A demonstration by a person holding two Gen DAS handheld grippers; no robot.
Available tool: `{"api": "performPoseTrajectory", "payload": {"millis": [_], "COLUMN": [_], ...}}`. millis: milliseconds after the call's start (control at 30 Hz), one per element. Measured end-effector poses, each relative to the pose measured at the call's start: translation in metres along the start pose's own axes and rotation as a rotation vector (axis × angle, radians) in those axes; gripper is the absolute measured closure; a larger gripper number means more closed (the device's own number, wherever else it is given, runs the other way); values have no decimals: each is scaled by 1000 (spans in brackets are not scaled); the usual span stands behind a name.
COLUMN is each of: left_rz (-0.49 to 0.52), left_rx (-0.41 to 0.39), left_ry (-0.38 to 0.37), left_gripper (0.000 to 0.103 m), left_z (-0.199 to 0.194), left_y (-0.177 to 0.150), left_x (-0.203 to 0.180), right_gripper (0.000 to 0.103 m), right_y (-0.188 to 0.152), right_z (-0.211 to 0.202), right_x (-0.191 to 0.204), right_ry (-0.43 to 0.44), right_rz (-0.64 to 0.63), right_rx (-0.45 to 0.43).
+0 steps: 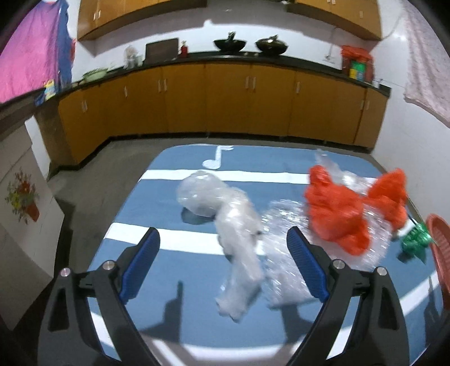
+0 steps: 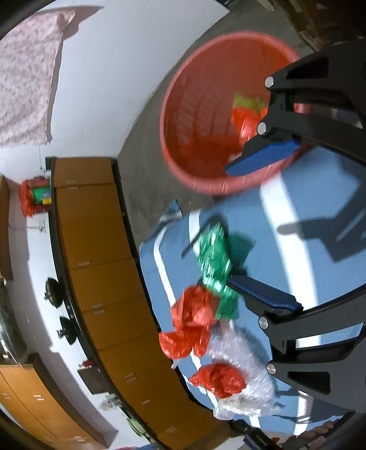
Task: Collect trash
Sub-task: 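Move both tools back over the mat of bags, then grasp the clear plastic bag with the left gripper while the right gripper grasps the green bag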
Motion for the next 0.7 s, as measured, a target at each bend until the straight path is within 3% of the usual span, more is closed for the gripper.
{"api": "performPoseTrajectory", "payload": {"millis": [233, 400, 567, 633, 700], "left_rz": [-28, -45, -71, -84, -85], "left_rx": [64, 125, 170, 180, 189], "left_ry": [-15, -8, -22, -35, -46], "left_gripper": [14, 23, 24, 28, 34], "left_z": [42, 70, 84, 88, 92], "left_y": [4, 3, 0, -2, -1], "left_x": [2, 8, 13, 15, 13], "right_gripper": [30, 30, 30, 33, 44], "right_y": [-1, -3, -8, -12, -12], "right_z": [43, 69, 87, 92, 95], "right_x": [38, 49, 53, 55, 57], "right_ry": [-18, -59, -88, -83, -63], "right_rz": [4, 6, 1, -14, -17], "right_rx": [41, 78, 126, 149, 169]}}
Point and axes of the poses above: each gripper's, at about its wrist camera, not at the fingertips, and z roughly the way its jaws point, x to its left, y to its top, the point moved 1 cm from there along z, roughly the way its jaws point, and after that the axes turned 14 degrees about -x, right-handed, at the moved point
